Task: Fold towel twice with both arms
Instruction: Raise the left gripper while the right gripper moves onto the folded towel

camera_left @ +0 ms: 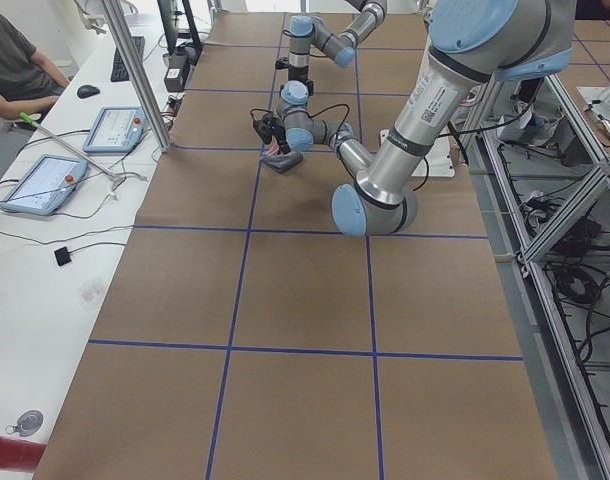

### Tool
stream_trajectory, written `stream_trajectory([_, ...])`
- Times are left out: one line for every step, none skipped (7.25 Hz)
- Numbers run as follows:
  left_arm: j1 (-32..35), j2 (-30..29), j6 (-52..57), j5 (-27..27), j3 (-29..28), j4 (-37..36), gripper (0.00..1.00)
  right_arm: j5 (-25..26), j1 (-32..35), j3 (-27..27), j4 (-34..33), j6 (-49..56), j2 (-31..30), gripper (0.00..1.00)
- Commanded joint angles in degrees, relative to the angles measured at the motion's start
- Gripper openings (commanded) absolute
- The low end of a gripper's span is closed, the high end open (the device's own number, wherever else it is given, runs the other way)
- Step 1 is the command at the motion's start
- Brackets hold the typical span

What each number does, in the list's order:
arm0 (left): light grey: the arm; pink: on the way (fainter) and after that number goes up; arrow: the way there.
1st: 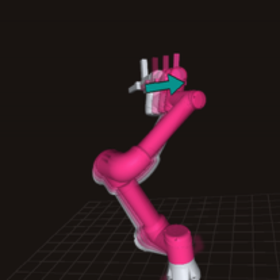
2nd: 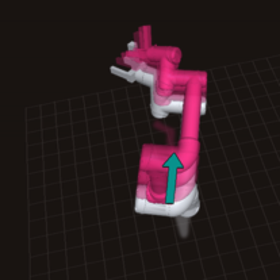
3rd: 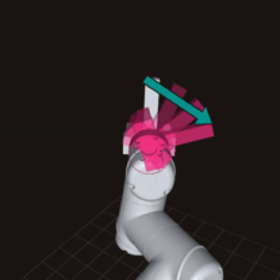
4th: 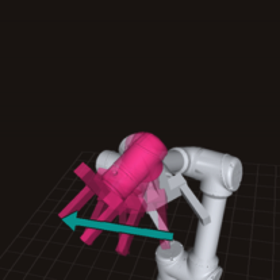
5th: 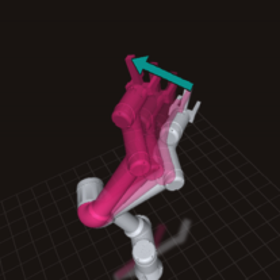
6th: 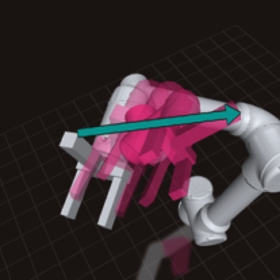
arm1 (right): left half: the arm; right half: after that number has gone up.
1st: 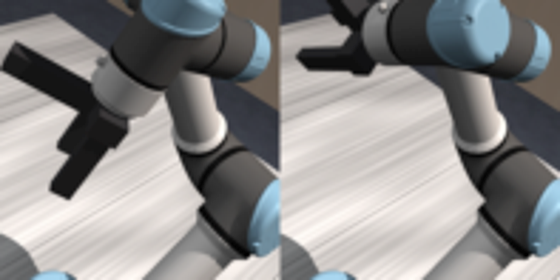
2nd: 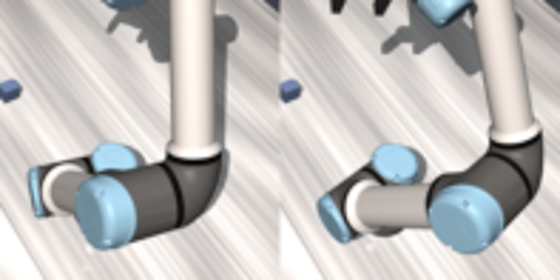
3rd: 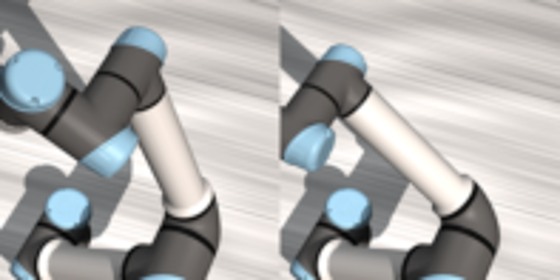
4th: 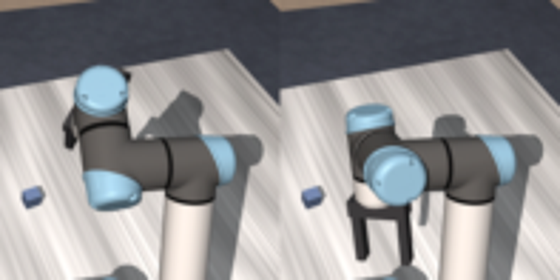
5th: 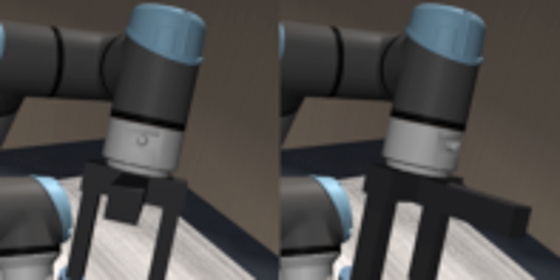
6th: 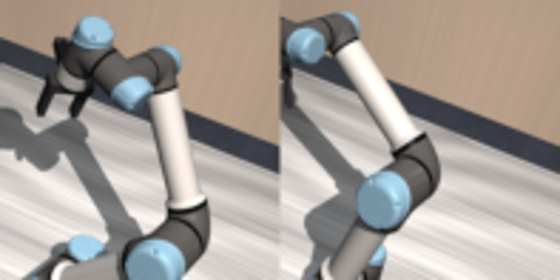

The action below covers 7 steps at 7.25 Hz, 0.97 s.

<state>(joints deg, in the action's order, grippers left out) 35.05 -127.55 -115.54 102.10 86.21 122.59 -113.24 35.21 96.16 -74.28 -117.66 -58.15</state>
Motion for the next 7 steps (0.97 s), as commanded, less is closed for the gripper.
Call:
stream_trajectory([3.3, 6.8, 0.2, 4.9, 7.6, -0.1, 1.00, 4.1, -3.4, -3.0, 0.4, 0.9, 3.9, 1.00])
stream_trajectory([3.7, 7.0, 0.2, 5.1, 7.8, -0.2, 1.00, 5.2, -4.4, -3.4, 0.7, 7.8, 5.0, 0.94])
stream_trajectory([4.3, 7.7, 0.3, 5.6, 8.1, -0.2, 1.00, 8.1, -5.2, -4.3, 0.8, 16.7, 5.8, 0.87])
stream_trajectory([5.2, 9.2, 0.3, 6.8, 9.0, -0.1, 1.00, 8.7, -5.9, -4.6, 0.9, 26.0, 5.5, 0.82])
stream_trajectory([5.6, 10.6, 0.3, 7.3, 10.3, -0.1, 1.00, 10.7, -7.2, -5.3, 1.1, 28.7, 5.8, 0.77])
stream_trajectory([5.6, 10.8, 0.3, 7.3, 10.4, -0.1, 1.00, 14.1, -8.7, -6.3, 1.0, 31.8, 6.4, 0.75])
stream_trajectory([5.6, 10.8, 0.3, 7.2, 10.4, -0.1, 1.00, 16.0, -8.9, -6.9, 1.1, 36.7, 7.2, 0.68])
